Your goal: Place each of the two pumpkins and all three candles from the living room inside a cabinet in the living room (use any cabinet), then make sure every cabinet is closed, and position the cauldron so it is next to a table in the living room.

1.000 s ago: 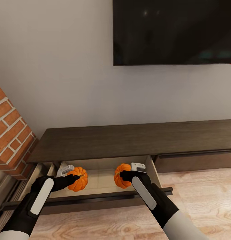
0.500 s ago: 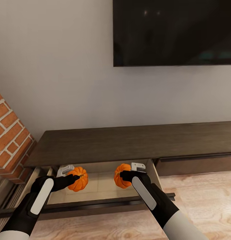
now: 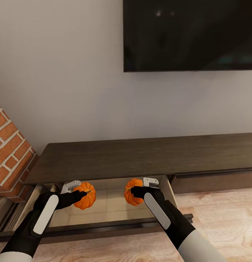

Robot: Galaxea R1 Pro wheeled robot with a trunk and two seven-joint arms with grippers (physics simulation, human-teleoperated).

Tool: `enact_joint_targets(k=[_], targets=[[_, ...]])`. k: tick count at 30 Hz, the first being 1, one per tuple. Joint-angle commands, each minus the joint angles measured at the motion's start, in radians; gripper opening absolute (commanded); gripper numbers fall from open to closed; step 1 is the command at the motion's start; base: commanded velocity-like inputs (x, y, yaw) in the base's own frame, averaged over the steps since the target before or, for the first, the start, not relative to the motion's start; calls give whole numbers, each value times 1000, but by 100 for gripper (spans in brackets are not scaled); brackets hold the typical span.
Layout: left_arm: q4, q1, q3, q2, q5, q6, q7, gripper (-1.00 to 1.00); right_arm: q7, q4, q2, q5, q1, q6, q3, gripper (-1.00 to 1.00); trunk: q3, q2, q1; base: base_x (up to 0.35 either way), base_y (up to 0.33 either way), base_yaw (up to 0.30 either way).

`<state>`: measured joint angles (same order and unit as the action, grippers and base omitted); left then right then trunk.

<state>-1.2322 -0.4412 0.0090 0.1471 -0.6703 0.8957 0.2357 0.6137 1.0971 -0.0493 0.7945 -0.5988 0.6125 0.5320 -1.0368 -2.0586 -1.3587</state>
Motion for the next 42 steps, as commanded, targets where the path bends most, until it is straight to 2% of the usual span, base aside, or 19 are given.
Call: enact_joint_targets(k=[1,42], targets=[[-1,-1,0,0,-11,3,10,-100,10,1,0,9,-1,0,2,-100,-4,-8,-4,0,0,0],[-1,-1,0,0,-12,3,10,-100,14,2,-1,9,-1,0,2,-100,-132,-295,-161,0,0,0]])
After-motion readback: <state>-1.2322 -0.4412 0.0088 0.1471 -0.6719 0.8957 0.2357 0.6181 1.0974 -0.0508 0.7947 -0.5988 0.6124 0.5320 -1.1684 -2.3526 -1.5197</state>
